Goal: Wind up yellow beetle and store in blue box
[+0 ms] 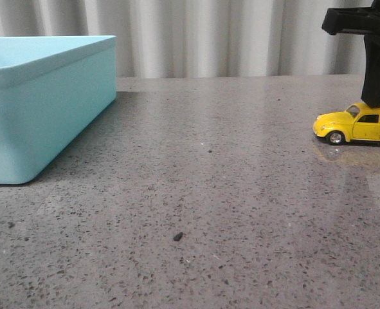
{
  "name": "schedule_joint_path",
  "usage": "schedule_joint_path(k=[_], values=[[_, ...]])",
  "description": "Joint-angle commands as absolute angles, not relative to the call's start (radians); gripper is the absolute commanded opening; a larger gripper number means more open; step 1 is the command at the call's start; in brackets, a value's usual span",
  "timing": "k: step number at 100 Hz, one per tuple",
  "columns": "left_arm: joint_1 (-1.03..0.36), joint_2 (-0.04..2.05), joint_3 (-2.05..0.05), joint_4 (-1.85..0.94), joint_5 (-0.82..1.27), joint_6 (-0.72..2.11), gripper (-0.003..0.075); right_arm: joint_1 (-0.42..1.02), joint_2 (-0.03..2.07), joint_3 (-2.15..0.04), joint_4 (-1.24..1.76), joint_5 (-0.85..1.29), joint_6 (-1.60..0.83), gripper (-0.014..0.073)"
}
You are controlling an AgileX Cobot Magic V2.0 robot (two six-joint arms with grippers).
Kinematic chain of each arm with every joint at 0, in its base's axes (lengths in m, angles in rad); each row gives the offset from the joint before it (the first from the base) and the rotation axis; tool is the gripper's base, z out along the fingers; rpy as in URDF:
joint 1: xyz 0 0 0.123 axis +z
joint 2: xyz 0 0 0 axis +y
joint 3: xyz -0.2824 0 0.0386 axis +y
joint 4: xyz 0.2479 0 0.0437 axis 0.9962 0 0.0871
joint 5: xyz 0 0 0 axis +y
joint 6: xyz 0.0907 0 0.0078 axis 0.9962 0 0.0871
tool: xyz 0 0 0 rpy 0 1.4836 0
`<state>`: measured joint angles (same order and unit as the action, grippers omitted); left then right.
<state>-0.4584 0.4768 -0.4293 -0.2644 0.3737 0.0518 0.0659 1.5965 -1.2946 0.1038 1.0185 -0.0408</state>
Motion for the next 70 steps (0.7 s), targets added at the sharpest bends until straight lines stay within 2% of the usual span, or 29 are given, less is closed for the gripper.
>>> schedule_joint_path(k=[1, 39, 70], values=[[-0.467, 0.489, -0.463, -0.273, 0.294, 0.048, -0.0021, 0.068, 1.599, -1.307, 0.094, 1.003, -0.043, -0.0057], [-0.467, 0.489, -0.463, -0.273, 0.294, 0.048, -0.0021, 0.06, 1.61, -1.307, 0.012, 1.047, -0.043, -0.0057], [-0.467, 0.489, -0.463, -0.273, 0.294, 0.048, -0.0021, -0.028, 1.61, -1.307, -0.082, 1.102, -0.028, -0.0057]])
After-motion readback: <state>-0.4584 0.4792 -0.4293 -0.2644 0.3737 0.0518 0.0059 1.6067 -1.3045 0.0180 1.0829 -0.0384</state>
